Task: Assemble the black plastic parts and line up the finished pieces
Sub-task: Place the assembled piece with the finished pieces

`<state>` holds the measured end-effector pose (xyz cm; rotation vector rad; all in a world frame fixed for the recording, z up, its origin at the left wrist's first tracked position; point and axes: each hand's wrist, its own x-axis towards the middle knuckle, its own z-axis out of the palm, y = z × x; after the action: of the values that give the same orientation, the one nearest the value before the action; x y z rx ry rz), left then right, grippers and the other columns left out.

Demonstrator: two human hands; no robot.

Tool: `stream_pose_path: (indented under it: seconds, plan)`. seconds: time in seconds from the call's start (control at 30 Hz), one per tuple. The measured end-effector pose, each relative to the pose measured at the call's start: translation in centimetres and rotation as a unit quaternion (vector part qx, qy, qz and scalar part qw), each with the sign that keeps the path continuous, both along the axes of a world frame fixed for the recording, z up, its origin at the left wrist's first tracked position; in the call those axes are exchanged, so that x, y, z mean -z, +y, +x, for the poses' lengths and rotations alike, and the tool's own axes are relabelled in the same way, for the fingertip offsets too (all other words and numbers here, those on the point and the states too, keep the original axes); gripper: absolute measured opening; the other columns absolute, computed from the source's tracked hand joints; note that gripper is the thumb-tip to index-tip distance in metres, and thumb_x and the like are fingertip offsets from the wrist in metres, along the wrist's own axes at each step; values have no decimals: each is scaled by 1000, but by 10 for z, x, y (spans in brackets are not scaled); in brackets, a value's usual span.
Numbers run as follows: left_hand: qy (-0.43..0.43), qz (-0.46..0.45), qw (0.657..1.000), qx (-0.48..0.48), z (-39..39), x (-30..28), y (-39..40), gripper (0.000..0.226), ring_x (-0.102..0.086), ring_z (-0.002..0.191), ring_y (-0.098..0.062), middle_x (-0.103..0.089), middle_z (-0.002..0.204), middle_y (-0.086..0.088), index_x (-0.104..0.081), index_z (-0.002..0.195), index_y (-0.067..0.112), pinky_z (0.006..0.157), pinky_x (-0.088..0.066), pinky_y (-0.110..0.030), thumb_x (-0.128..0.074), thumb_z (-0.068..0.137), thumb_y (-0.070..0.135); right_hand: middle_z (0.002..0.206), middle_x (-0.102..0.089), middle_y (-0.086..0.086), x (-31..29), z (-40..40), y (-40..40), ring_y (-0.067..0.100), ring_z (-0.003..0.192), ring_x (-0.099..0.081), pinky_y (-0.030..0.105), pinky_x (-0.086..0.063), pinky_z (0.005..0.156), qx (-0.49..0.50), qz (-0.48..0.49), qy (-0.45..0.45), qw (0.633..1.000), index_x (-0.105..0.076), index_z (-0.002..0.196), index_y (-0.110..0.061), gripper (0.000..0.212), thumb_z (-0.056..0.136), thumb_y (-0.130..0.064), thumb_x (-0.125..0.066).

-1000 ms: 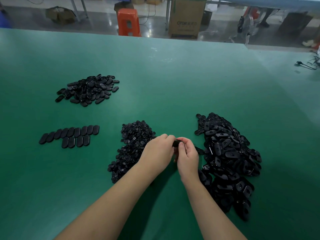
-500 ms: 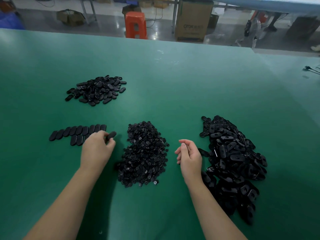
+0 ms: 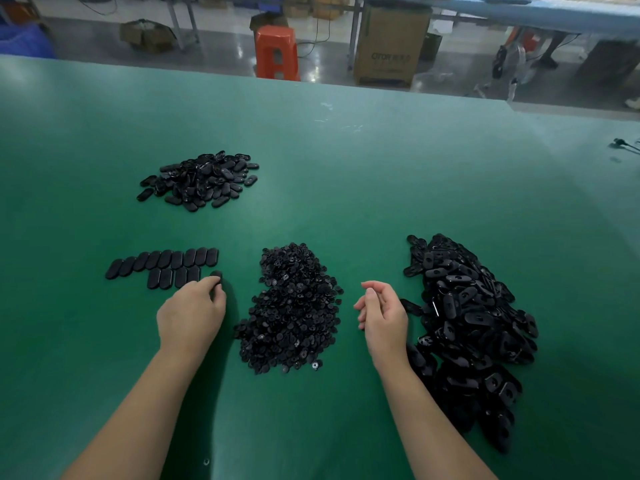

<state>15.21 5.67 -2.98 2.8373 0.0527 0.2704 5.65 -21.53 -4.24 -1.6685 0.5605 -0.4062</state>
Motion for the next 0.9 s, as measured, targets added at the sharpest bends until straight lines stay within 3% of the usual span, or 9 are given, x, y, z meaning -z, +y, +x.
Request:
stream_pose_path:
  seconds: [0.1, 0.33, 0.57, 0.73, 0.8, 0.9]
  plan:
    - [-3, 2, 1000, -14, 3, -1, 6, 24, -58, 63, -25, -65, 76, -1, -75, 101, 22, 50, -47, -29, -51, 100, 27, 71, -66, -7, 0, 0, 0, 6, 57, -54, 29, -49, 54, -2, -3, 1, 1000, -64, 101, -26, 18, 105, -16, -49]
    - [-6, 1, 1000, -29, 11, 3, 14, 25, -58, 67, -27, -67, 79, -3, -74, 103, 22, 52, -45, -29, -50, 101, 26, 71, -67, -7, 0, 0, 0, 5, 57, -54, 29, -49, 53, 0, -7, 1, 1000, -65, 99, -26, 17, 105, -18, -50]
    - [-18, -53, 998, -27, 10, 5, 9, 29, -62, 71, -29, -72, 89, -5, -69, 122, 22, 57, -48, -31, -51, 100, 23, 71, -67, -5, 1, 1, 0, 6, 57, -55, 31, -49, 54, 0, -10, 2, 1000, -65, 100, -25, 16, 104, -18, -51]
    - [-43, -187, 980, 56, -2, 11, -15, 22, -60, 68, -10, -74, 94, 3, -73, 114, 18, 59, -44, -25, -58, 98, 21, 72, -68, -7, 2, 1, 0, 5, 56, -55, 32, -50, 55, -1, -22, 11, 1000, -65, 99, -26, 16, 104, -18, -51]
    - [-44, -178, 980, 73, -6, 15, -22, 19, -61, 76, -8, -74, 95, 8, -75, 106, 20, 61, -48, -25, -59, 98, 24, 72, -68, -7, 2, 0, 1, 6, 56, -55, 31, -49, 55, 0, -28, 11, 1000, -65, 98, -27, 16, 104, -19, -52]
    - [-41, -138, 986, 80, -6, 18, -25, 16, -58, 71, -7, -71, 87, 12, -75, 100, 24, 54, -43, -20, -59, 97, 27, 73, -68, -5, 0, 1, 2, 8, 57, -54, 31, -47, 54, -11, -41, 15, 999, -65, 97, -28, 16, 104, -21, -53]
